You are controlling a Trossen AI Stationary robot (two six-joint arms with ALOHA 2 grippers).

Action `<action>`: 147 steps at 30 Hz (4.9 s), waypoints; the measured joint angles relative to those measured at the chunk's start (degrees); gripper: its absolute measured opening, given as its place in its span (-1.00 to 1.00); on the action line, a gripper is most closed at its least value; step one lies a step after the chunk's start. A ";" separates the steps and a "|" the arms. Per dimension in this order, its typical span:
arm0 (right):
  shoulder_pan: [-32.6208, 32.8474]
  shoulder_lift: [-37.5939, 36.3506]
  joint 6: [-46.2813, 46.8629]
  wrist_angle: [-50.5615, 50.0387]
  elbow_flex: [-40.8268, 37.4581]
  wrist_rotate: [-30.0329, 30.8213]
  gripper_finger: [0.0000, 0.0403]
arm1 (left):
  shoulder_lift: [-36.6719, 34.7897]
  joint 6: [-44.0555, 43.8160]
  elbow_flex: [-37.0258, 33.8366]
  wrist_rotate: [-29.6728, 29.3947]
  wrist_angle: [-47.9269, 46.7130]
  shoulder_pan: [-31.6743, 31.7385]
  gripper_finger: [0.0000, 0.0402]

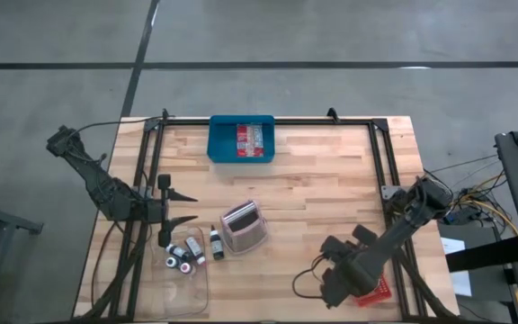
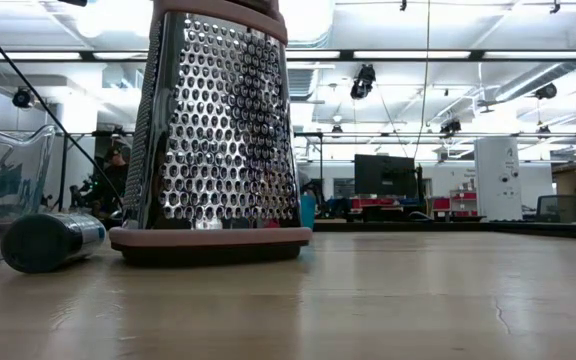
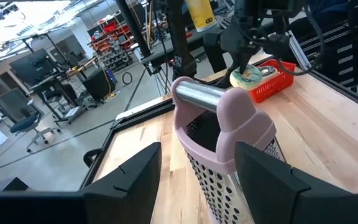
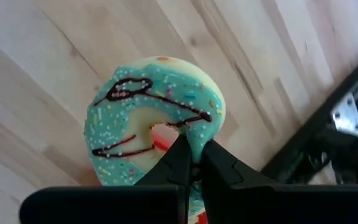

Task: Pick & Place Food Item
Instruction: Put the green donut into the red bin, then put the black food coloring bottle into the transparent bin

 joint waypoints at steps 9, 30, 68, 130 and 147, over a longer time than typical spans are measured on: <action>4.86 -3.62 9.08 0.00 -3.24 -4.39 -0.95 | 0.00 0.00 0.00 0.05 0.02 0.00 0.03; 11.42 -4.20 15.70 3.89 -4.82 -14.57 -0.95 | 0.02 0.02 0.00 0.05 0.00 0.00 0.03; 11.79 -4.18 15.97 11.52 -11.43 -17.18 -0.14 | 0.02 0.02 0.00 1.02 -0.09 -0.02 0.03; 4.30 -5.14 -5.38 0.02 2.47 18.46 0.11 | 22.58 -11.81 9.02 23.90 -11.67 0.97 0.03; 4.27 -5.14 -9.66 0.22 2.52 19.50 0.11 | 47.09 -0.06 23.45 38.32 -21.08 8.37 0.03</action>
